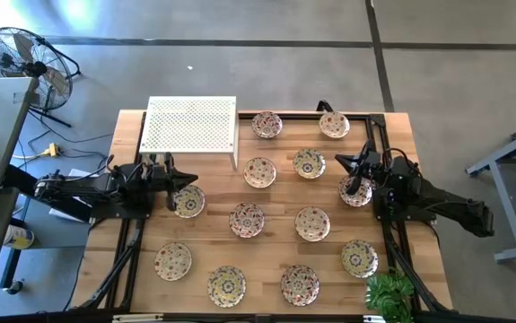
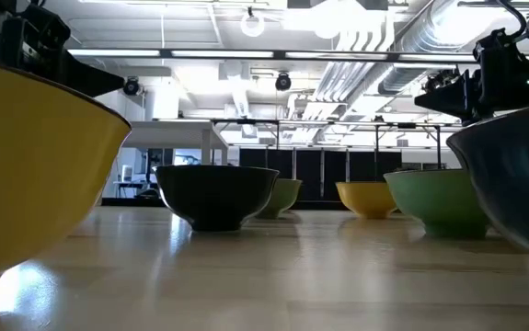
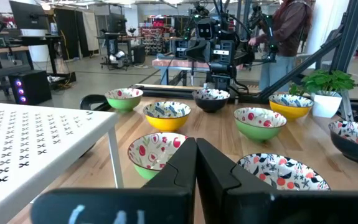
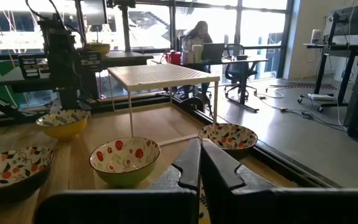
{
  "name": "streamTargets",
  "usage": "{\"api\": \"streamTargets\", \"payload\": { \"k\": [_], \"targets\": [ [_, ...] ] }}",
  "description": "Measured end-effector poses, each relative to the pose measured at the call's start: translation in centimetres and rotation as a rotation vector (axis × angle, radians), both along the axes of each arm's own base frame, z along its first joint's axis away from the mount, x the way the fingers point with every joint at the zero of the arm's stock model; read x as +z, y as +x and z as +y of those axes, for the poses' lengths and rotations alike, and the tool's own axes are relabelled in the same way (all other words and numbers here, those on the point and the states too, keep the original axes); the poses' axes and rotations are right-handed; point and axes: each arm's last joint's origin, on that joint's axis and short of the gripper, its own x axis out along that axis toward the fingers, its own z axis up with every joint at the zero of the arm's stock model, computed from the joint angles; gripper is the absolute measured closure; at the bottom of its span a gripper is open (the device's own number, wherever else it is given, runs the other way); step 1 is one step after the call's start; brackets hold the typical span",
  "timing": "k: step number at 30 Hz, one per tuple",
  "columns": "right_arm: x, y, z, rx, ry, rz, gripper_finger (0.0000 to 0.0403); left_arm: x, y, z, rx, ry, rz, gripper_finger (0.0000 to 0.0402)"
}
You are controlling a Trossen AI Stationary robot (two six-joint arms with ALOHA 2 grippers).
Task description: Pick & Place Mini bowls
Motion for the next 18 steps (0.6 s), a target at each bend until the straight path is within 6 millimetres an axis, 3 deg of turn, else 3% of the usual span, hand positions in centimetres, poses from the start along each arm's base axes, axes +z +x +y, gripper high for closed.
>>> {"api": "streamTargets", "payload": {
  "k": [18],
  "targets": [
    [-0.02, 0.0, 0.0, 0.0, 0.0, 0.001, 0.0402, 0.32, -0.01, -0.02, -0.007, -0.015, -0.037, 0.0401]
  ]
}}
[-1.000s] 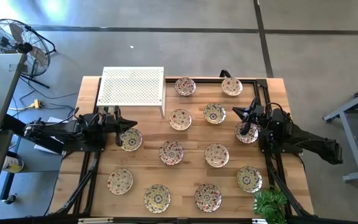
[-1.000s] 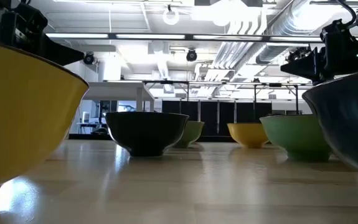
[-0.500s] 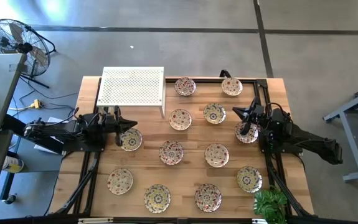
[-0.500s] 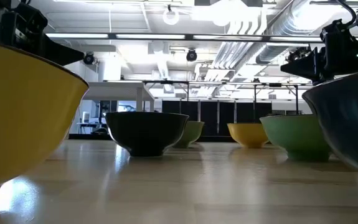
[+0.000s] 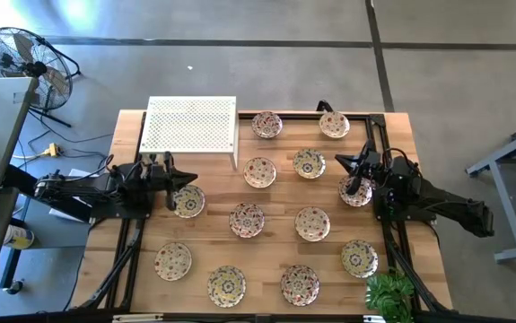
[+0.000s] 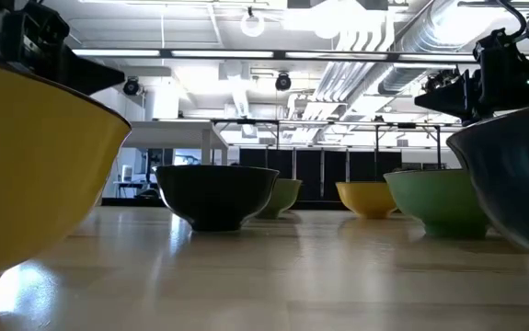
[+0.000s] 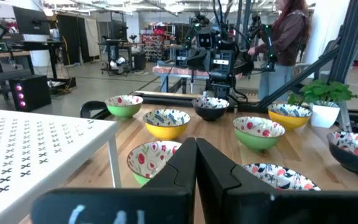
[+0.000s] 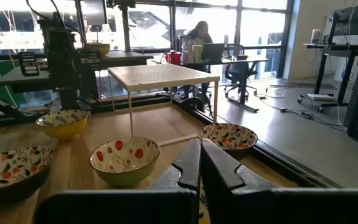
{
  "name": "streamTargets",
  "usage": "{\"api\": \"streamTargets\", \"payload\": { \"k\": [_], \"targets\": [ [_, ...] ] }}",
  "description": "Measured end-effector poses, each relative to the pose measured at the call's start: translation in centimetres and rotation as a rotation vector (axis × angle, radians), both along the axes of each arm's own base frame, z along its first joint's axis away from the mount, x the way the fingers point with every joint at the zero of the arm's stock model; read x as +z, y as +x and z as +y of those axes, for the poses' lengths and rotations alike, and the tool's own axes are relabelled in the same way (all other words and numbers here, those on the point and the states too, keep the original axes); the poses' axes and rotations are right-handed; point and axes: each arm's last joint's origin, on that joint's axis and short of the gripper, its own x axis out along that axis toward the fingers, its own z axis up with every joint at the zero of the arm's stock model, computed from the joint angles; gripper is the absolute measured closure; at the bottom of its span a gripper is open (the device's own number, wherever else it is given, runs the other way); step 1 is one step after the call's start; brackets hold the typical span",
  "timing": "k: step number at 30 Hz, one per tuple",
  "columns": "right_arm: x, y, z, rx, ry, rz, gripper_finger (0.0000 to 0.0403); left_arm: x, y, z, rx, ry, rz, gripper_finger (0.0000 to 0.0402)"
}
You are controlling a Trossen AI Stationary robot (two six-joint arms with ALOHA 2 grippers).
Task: Pick & Place Mini bowls
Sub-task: Put the yellow patterned bowl on the shelf
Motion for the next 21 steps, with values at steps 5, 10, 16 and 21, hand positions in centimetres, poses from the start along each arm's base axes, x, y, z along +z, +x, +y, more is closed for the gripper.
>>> {"api": "streamTargets", "payload": {
  "k": [5, 10, 16, 21],
  "targets": [
    [0.0, 0.0, 0.0, -0.001, 0.0, 0.0, 0.0402, 0.0, 0.0, 0.0, -0.016, -0.049, -0.009, 0.0401],
    [0.0, 0.0, 0.0, -0.001, 0.0, 0.0, 0.0402, 0.0, 0.0, -0.1, -0.05, -0.198, -0.032, 0.0401],
    [0.0, 0.0, 0.0, 0.0, -0.001, -0.001, 0.0402, 0.7, -0.1, 0.0, -0.052, -0.338, -0.131, 0.0401],
    [0.0, 0.0, 0.0, -0.018, -0.135, 0.064, 0.0402, 1.3, -0.2, 0.0, -0.063, -0.452, -0.209, 0.0401]
  ]
}}
